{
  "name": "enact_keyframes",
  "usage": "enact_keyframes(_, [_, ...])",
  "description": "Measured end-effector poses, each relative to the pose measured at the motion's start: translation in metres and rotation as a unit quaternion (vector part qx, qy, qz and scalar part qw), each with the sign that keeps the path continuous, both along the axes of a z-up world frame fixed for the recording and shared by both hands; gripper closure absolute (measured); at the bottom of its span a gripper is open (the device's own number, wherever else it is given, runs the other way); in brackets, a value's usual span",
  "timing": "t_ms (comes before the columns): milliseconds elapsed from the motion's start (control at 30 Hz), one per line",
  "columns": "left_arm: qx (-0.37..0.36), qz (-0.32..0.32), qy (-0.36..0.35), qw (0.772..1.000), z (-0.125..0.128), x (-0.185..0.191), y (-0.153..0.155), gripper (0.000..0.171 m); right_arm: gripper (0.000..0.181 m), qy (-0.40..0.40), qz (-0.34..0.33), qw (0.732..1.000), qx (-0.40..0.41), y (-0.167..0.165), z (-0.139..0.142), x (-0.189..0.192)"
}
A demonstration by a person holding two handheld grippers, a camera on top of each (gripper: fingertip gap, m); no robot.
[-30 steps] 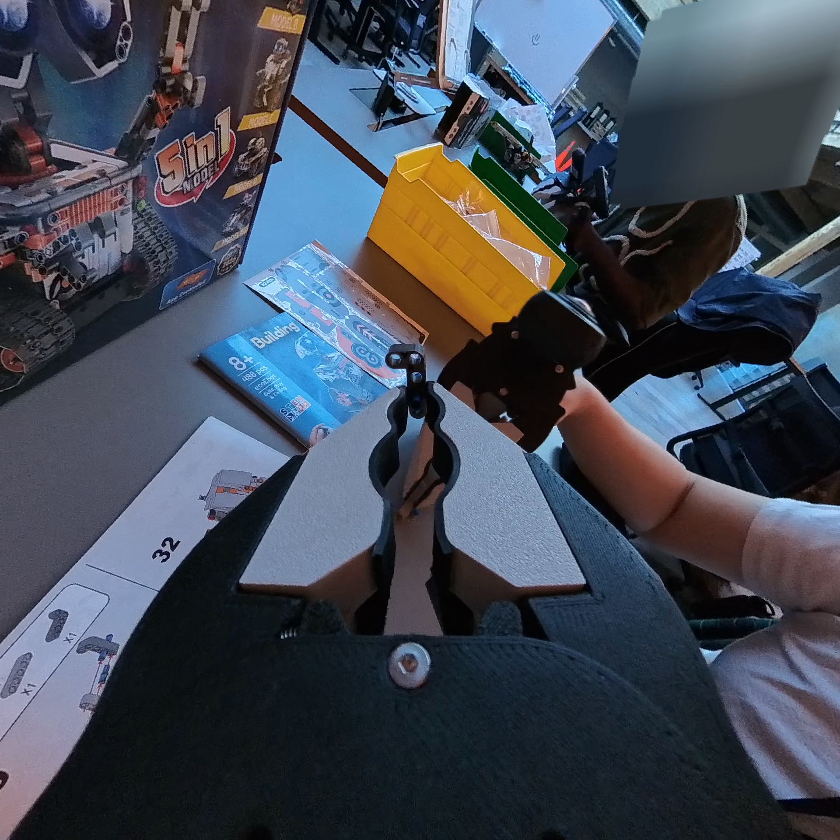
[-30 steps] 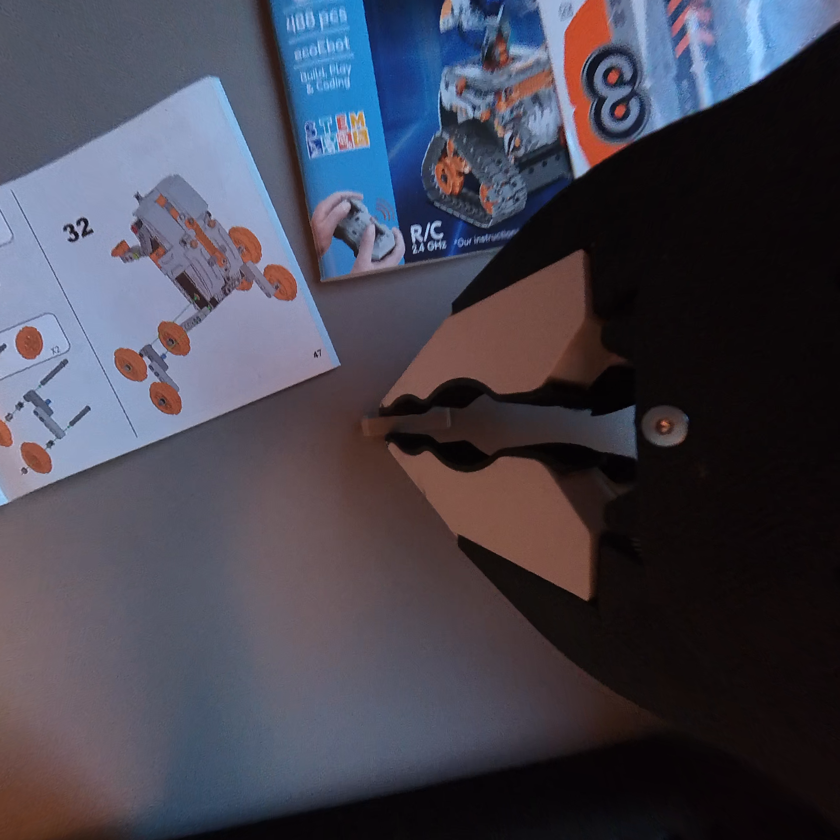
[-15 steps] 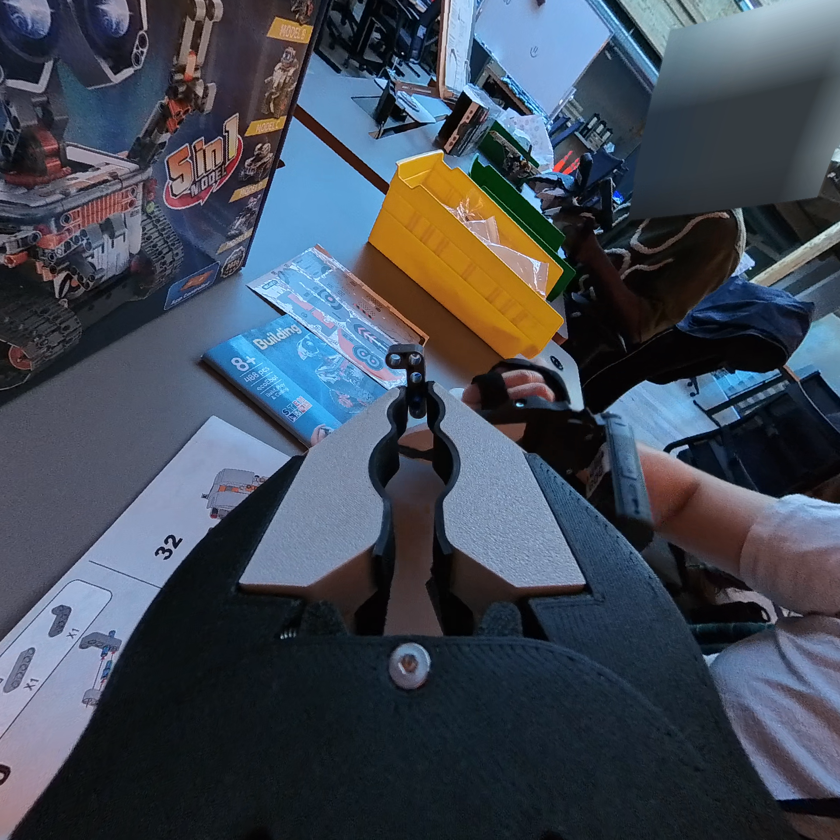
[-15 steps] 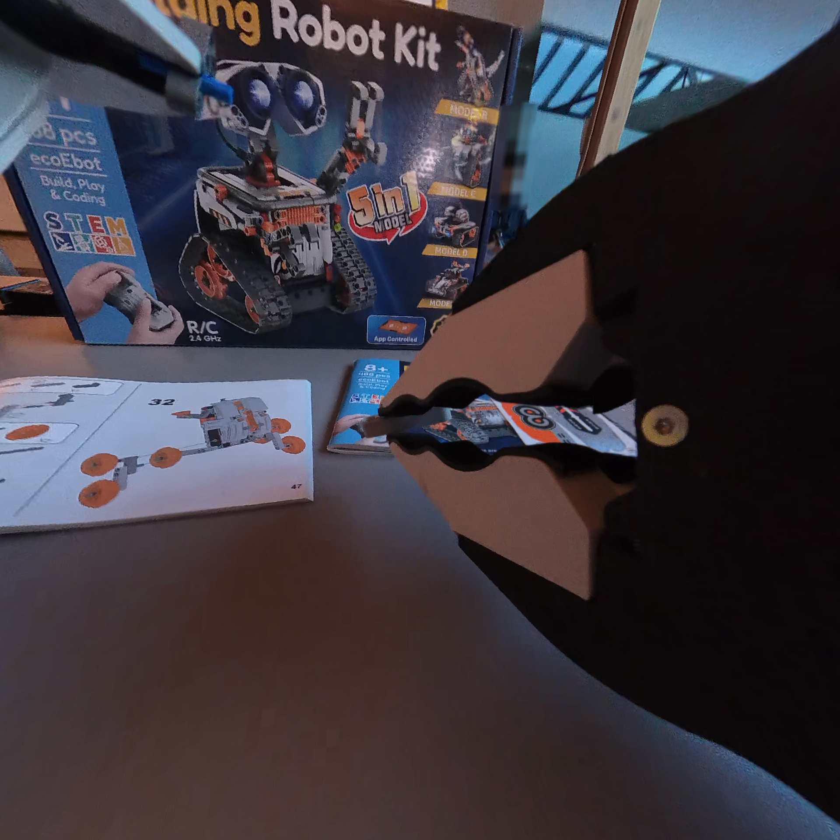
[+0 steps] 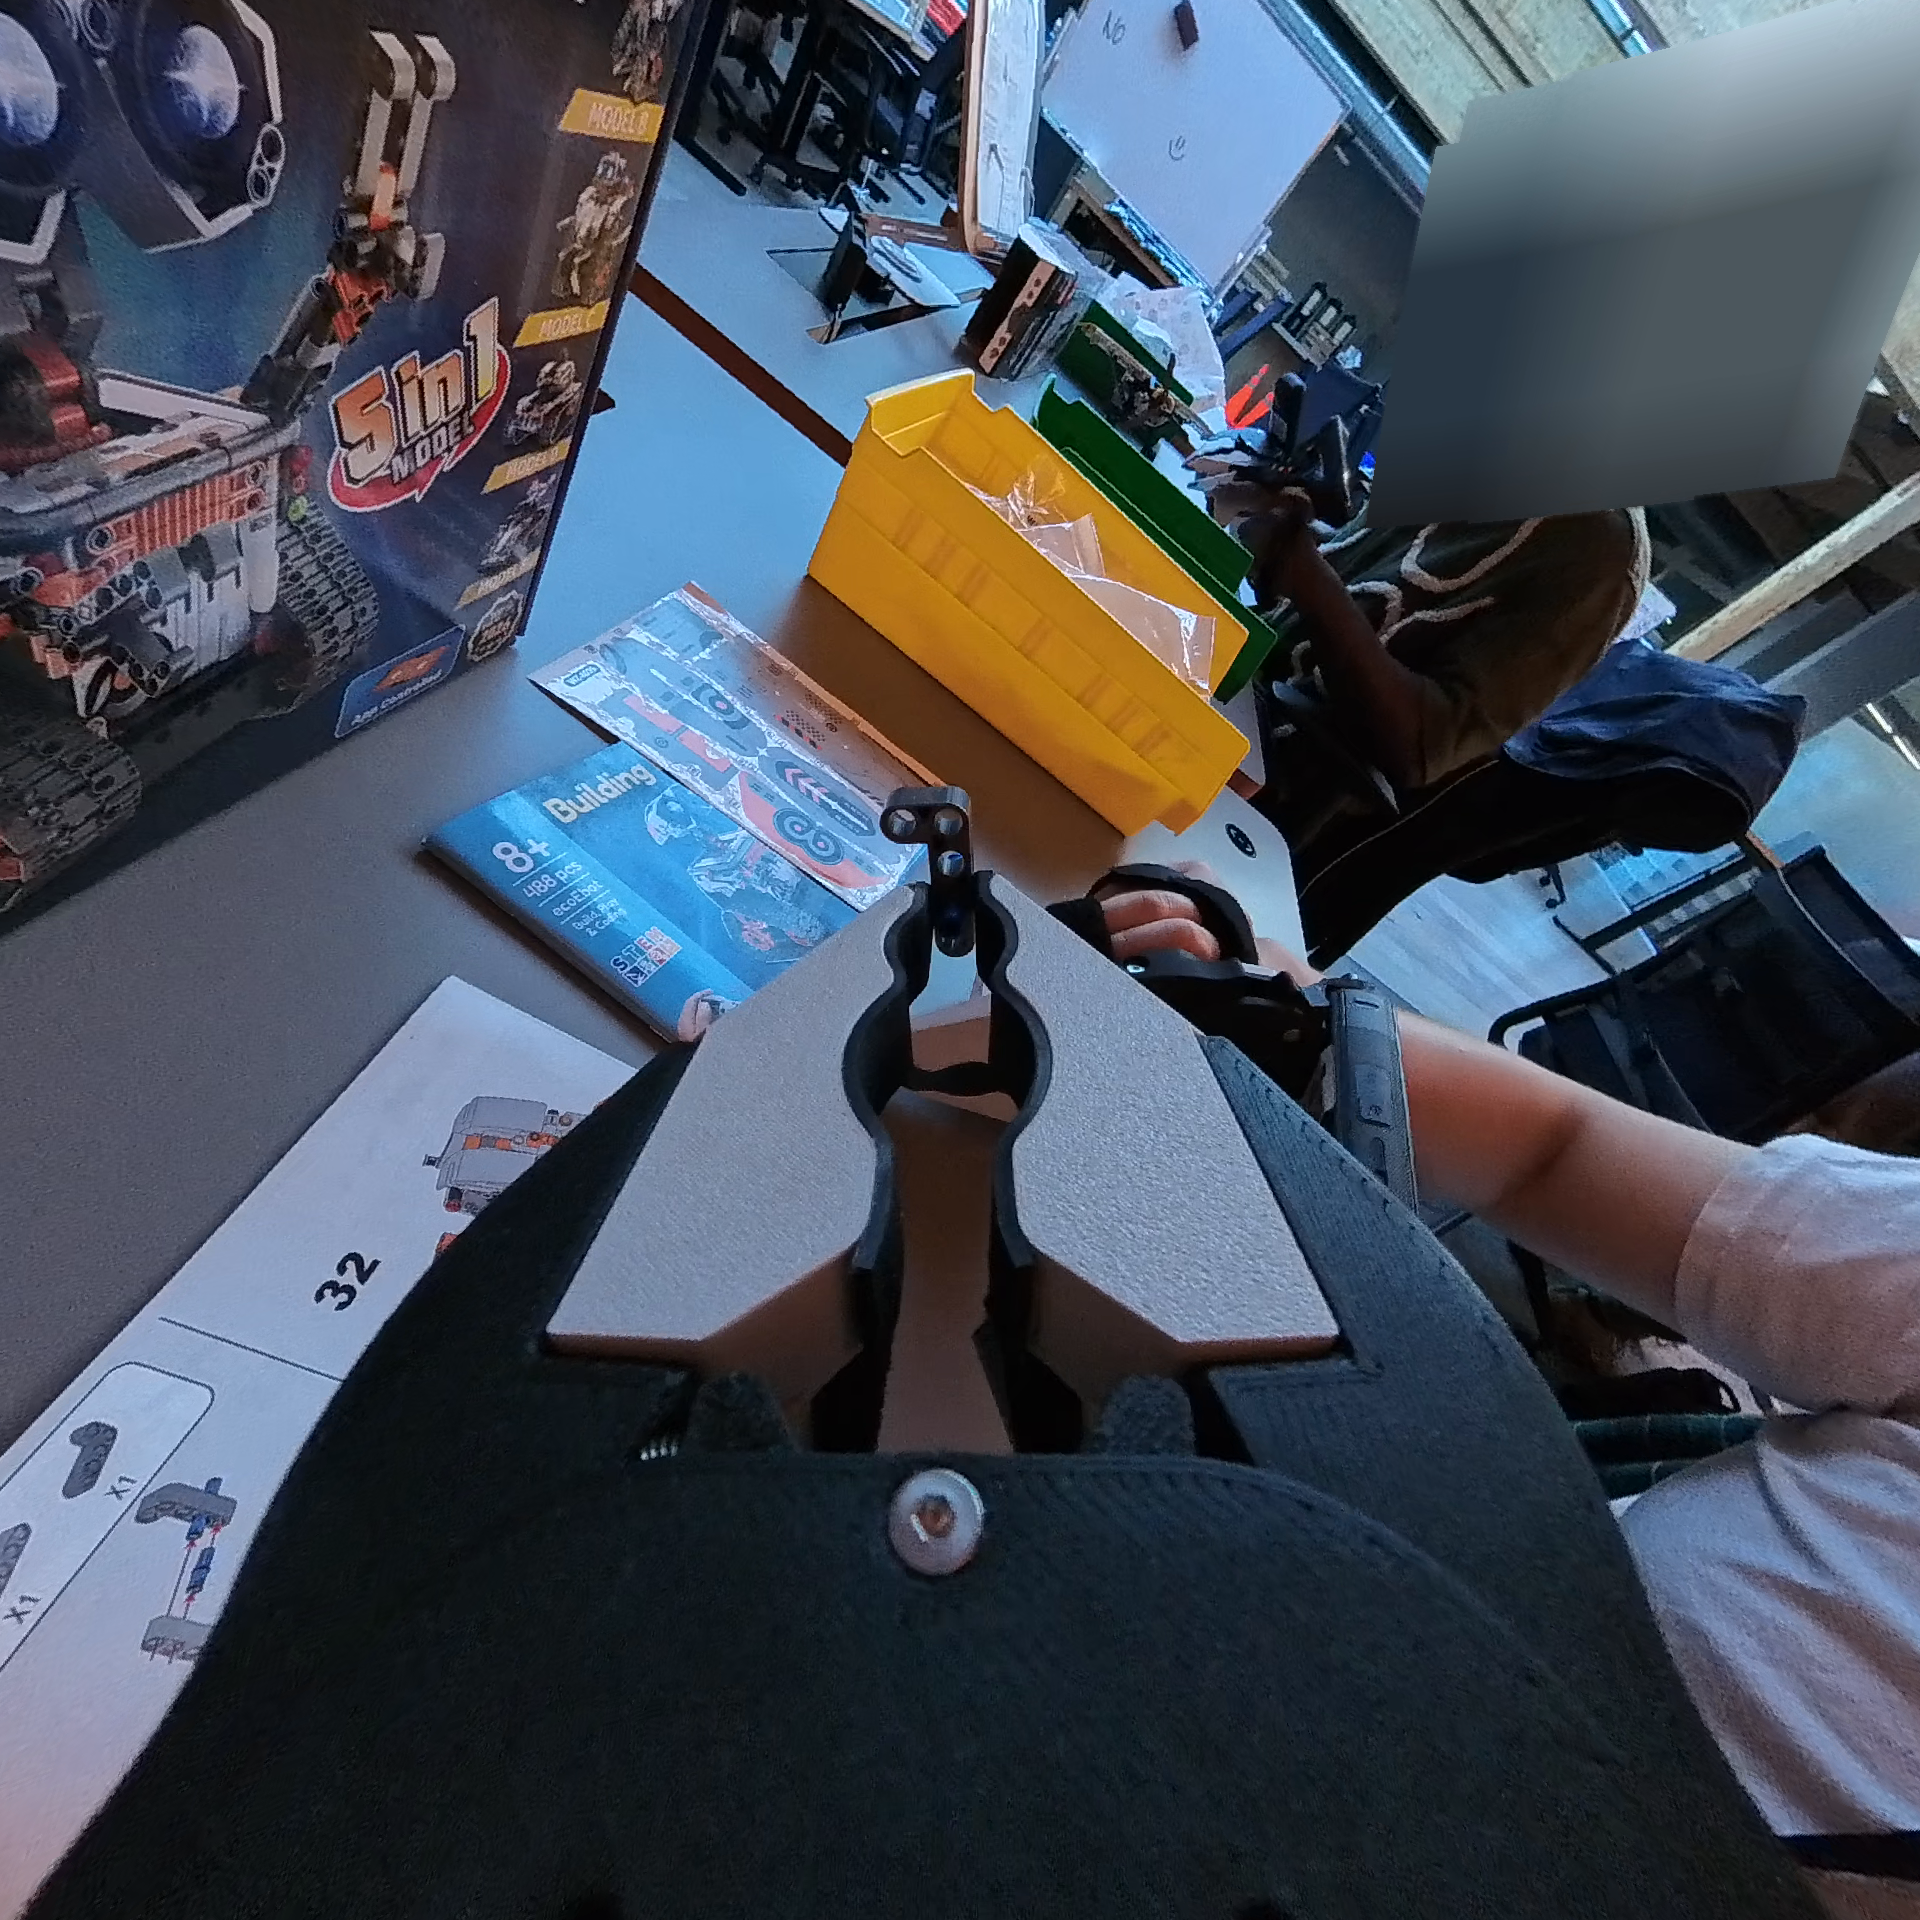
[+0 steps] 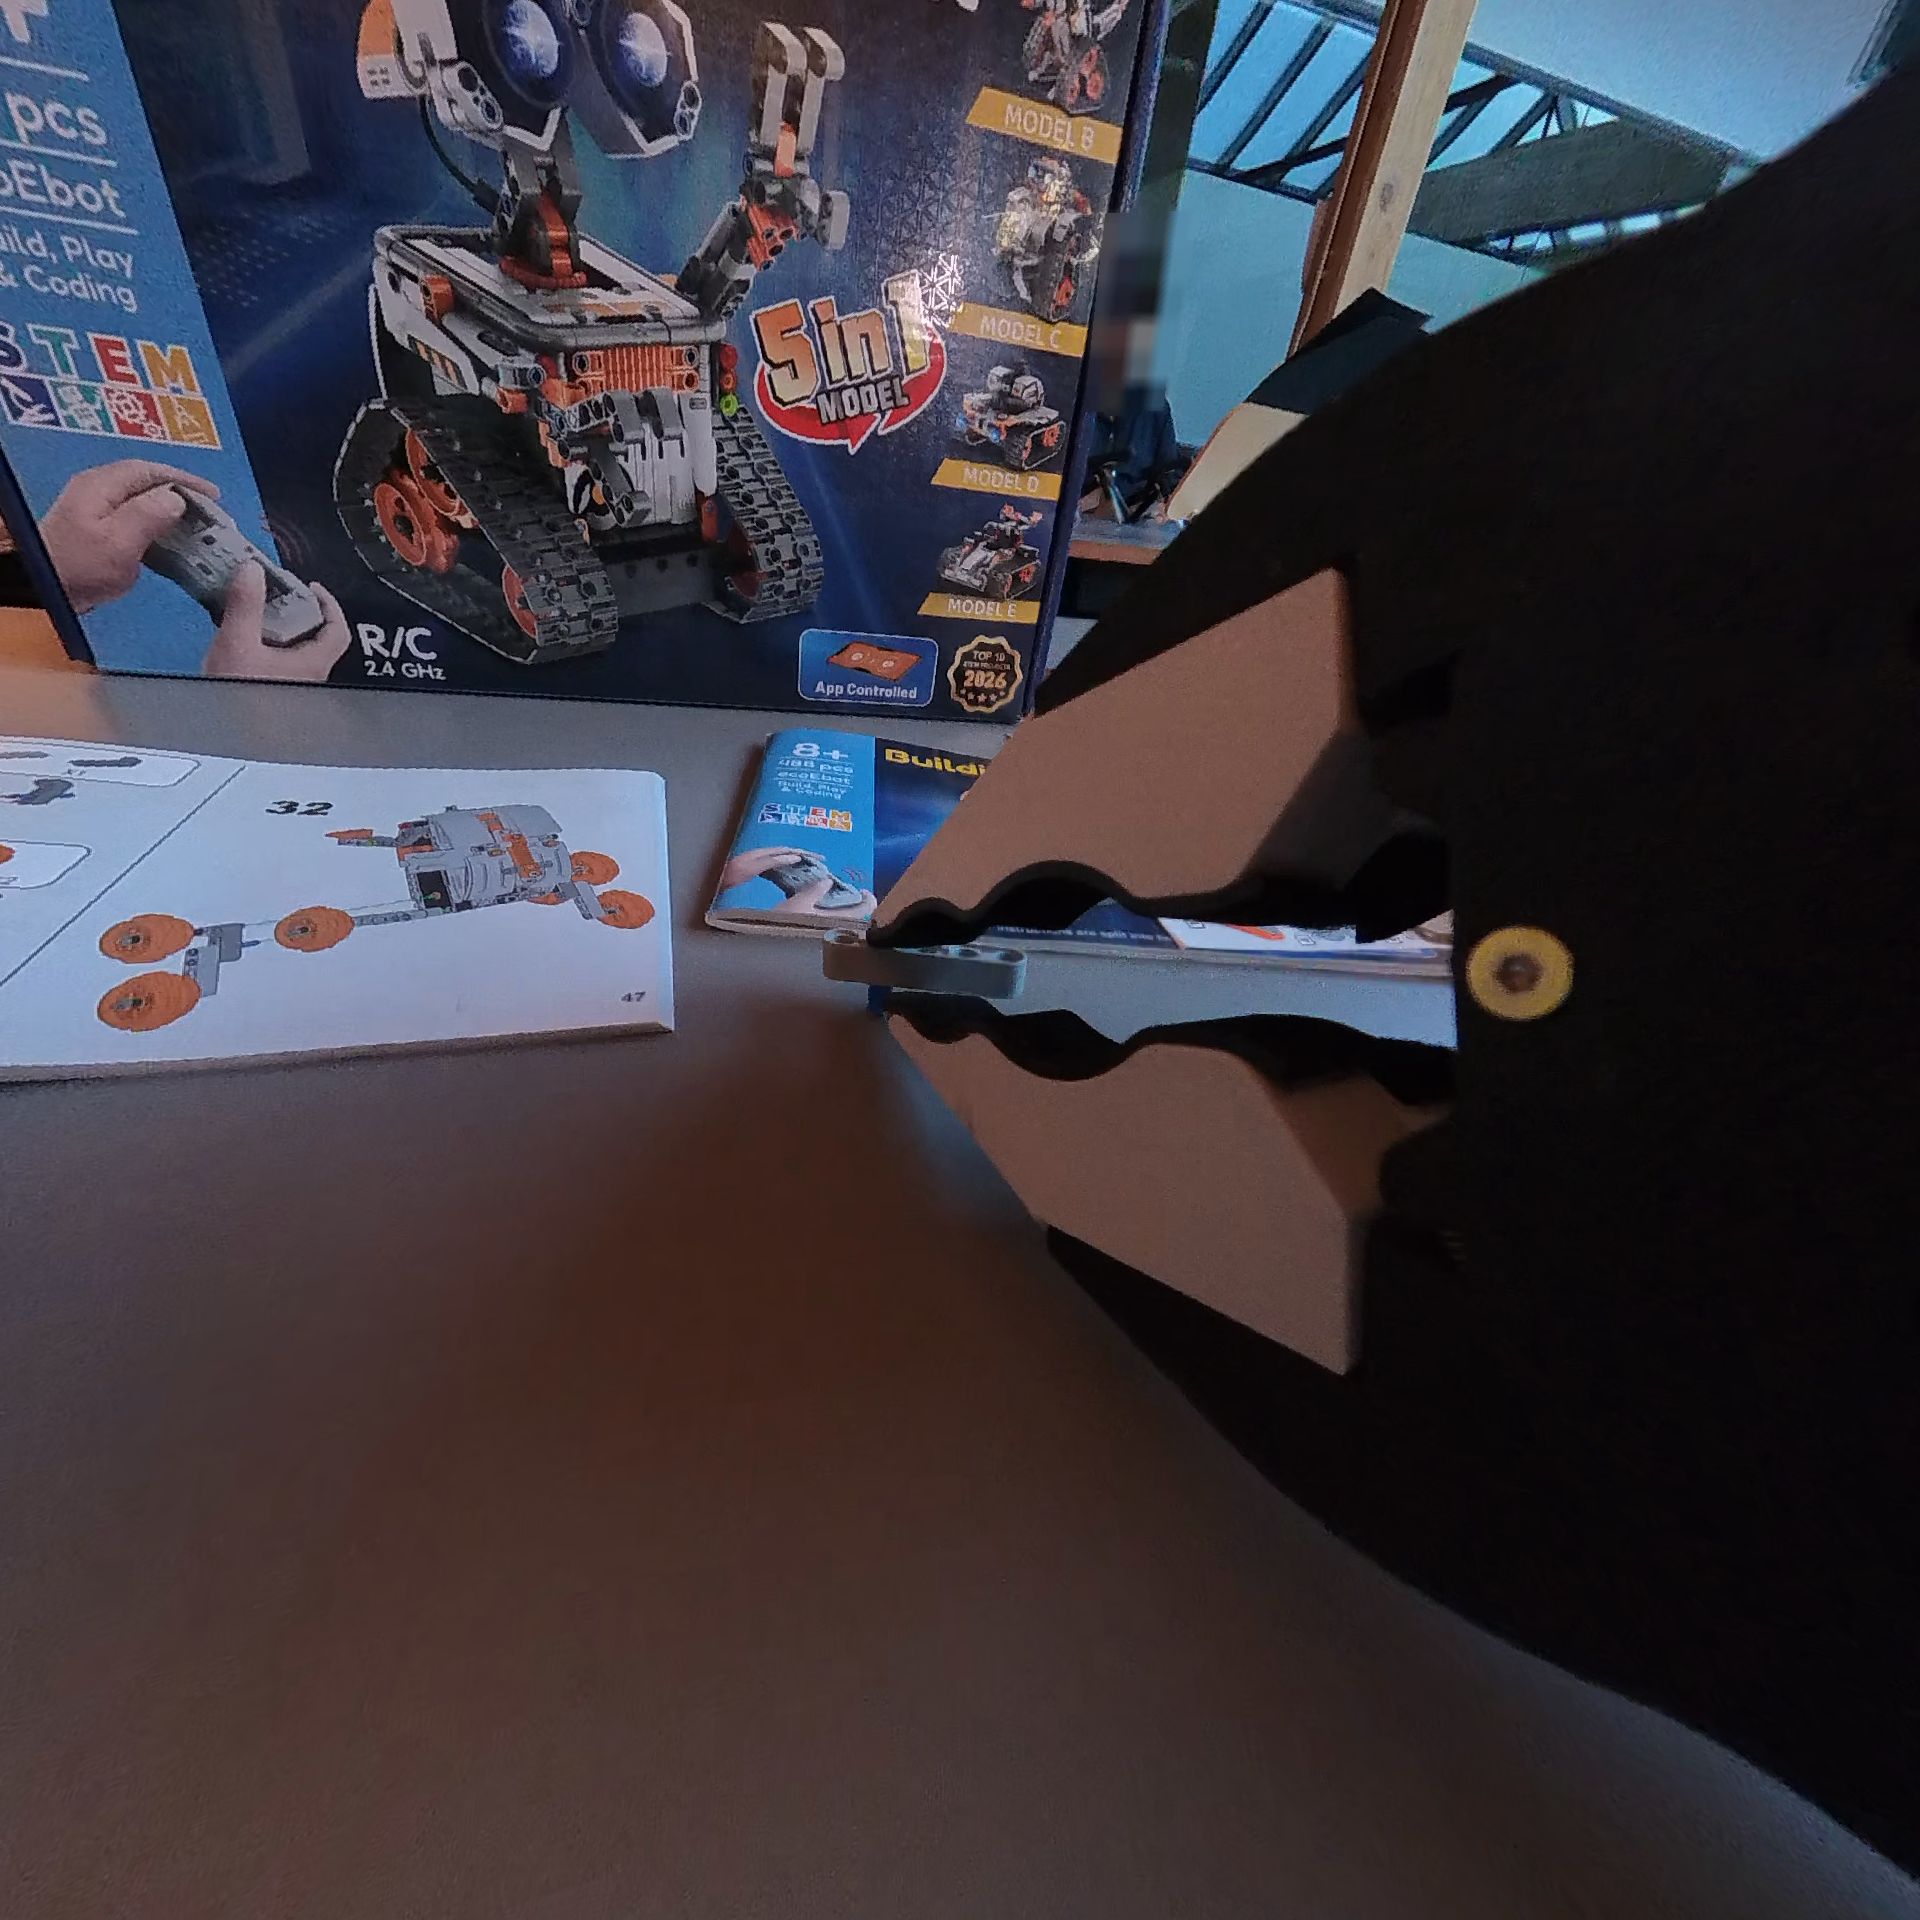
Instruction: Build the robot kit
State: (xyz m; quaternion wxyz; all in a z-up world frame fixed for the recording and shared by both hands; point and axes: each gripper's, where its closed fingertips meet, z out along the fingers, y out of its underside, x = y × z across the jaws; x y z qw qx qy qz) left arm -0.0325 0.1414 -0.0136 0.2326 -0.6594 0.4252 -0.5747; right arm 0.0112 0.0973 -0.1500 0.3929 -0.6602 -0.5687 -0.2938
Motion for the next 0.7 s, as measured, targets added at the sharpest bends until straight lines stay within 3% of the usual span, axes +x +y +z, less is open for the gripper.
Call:
enact_keyframes(200, [-0.004, 0.000, 0.001, 1.000, 0.000, 0.000, 0.000, 0.167, 0.174, 0.001, -0.003, 1.000, -0.008, -0.007, -0.005, 0.003])
enact_keyframes(367, [-0.003, -0.002, 0.005, 1.000, -0.002, 0.000, -0.002, 0.167, 0.174, 0.077, -0.013, 0.997, -0.014, -0.006, 0.004, 0.005])
enact_keyframes(433, [-0.005, -0.002, 0.006, 1.000, -0.002, 0.001, -0.001, 0.167, 0.170, 0.143, -0.020, 0.989, -0.038, -0.005, 0.006, 0.007])
enact_keyframes(500, [-0.007, -0.003, 0.008, 1.000, -0.003, 0.001, -0.001, 0.167, 0.159, 0.220, -0.043, 0.970, -0.096, -0.005, -0.001, 0.009])
enact_keyframes(700, [-0.006, -0.005, 0.015, 1.000, -0.007, 0.002, -0.002, 0.167, 0.156, 0.397, -0.093, 0.888, -0.214, -0.005, -0.009, 0.014])
